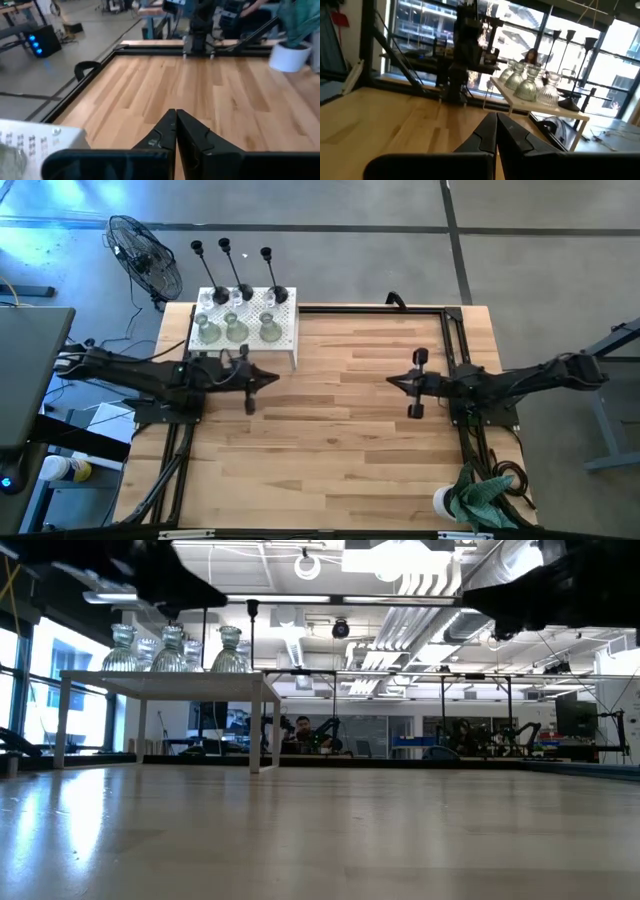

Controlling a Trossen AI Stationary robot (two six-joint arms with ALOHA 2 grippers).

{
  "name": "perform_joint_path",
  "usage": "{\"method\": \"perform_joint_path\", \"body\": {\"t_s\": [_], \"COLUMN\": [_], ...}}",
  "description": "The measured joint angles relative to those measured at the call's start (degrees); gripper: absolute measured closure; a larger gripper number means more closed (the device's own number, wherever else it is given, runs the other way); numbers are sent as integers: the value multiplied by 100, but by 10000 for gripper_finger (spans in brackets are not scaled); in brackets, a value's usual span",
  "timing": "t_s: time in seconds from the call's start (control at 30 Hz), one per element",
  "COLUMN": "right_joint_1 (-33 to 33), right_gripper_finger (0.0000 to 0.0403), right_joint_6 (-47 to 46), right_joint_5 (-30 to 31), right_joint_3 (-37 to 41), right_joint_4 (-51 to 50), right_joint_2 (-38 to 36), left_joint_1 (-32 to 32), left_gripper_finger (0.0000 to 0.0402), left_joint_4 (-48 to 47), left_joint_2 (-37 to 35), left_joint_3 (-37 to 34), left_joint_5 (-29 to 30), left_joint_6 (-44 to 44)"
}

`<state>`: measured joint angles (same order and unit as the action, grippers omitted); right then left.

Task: Pick & Place candle stick holders
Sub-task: Return to Home Position

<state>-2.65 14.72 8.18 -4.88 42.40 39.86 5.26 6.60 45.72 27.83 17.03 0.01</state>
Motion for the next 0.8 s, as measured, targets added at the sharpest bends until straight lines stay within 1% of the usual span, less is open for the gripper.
{"method": "perform_joint_path", "body": {"t_s": [0.13, 0.23, 0.37, 0.53, 0.63, 0.73, 0.8], "right_joint_1": [2, 2, 2, 2, 2, 2, 2], "right_gripper_finger": [403, 403, 403, 403, 403, 403, 403], "right_joint_6": [-202, -391, -458, -569, -568, -570, -576], "right_joint_5": [-167, -175, -165, -154, -152, -119, -107], "right_joint_3": [155, 168, 172, 172, 172, 172, 172], "right_joint_4": [-775, -1412, -2182, -2832, -3165, -3525, -3767], "right_joint_2": [-888, -1503, -2175, -2853, -3191, -3514, -3736], "left_joint_1": [0, 0, 0, 0, 0, 0, 0], "left_gripper_finger": [397, 400, 400, 401, 401, 401, 401], "left_joint_4": [382, 436, 423, 150, -180, -437, -336], "left_joint_2": [-826, -1446, -2275, -3328, -3943, -4559, -4543], "left_joint_3": [-651, -1037, -1437, -1782, -1923, -2062, -2156], "left_joint_5": [-37, -39, -47, -105, 17, 276, 536], "left_joint_6": [2, 86, 187, 326, 329, 432, 515]}}
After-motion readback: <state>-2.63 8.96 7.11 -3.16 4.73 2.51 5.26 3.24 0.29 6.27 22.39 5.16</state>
